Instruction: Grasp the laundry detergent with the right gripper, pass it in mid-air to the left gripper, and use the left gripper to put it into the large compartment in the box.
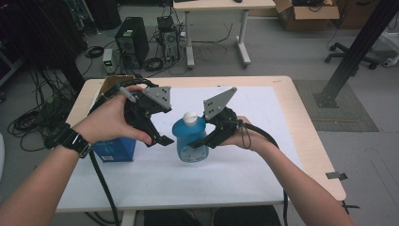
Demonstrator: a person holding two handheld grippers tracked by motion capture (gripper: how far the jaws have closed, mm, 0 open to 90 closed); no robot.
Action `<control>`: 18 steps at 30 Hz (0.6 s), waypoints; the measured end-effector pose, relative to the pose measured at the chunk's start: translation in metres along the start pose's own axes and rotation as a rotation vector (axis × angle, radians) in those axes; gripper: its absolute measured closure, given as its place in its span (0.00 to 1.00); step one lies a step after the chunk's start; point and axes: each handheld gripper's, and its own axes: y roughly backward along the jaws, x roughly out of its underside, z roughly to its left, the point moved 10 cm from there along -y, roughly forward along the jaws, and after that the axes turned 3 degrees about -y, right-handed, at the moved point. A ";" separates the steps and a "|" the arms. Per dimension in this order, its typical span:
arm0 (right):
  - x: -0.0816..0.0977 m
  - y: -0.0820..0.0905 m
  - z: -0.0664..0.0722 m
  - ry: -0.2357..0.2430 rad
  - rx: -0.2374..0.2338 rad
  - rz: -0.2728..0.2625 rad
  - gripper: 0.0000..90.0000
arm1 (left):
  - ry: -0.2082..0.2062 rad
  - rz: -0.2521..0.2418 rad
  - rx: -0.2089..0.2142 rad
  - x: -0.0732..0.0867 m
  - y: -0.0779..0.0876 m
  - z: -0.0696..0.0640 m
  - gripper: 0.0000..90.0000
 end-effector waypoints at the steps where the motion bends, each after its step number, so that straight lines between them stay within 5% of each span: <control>1: -0.001 -0.001 0.000 -0.001 0.000 0.001 0.47 | 0.000 0.000 0.001 -0.001 0.000 0.000 0.04; 18: -0.015 -0.012 0.005 0.016 -0.017 0.011 0.47 | 0.002 0.011 0.016 -0.016 -0.007 -0.003 0.06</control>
